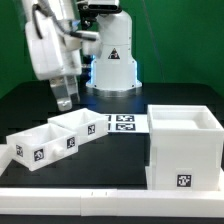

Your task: Assemble drawer

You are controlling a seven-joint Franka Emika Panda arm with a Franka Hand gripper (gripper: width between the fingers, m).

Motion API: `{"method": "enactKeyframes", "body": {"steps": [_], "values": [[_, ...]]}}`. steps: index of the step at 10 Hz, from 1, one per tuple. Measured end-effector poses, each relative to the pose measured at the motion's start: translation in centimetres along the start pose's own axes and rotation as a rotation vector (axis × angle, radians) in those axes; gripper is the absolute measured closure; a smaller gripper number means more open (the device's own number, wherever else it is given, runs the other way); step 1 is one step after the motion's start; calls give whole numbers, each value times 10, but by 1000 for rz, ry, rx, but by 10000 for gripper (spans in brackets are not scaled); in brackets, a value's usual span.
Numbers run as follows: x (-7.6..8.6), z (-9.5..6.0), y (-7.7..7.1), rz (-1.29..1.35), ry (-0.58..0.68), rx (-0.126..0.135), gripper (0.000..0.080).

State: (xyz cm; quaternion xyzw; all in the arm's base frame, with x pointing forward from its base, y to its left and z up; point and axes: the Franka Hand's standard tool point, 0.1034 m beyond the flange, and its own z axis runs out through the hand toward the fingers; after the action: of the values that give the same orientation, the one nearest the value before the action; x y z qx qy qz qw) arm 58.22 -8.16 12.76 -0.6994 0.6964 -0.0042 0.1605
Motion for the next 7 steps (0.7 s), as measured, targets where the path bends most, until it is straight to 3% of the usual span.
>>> {"method": "enactKeyframes", "body": {"steps": [3, 5, 7], "values": [[3, 2, 1, 3, 2, -4, 151], [46, 11, 7, 152, 33, -16, 151], [80, 12, 17, 252, 48, -6, 151]]}}
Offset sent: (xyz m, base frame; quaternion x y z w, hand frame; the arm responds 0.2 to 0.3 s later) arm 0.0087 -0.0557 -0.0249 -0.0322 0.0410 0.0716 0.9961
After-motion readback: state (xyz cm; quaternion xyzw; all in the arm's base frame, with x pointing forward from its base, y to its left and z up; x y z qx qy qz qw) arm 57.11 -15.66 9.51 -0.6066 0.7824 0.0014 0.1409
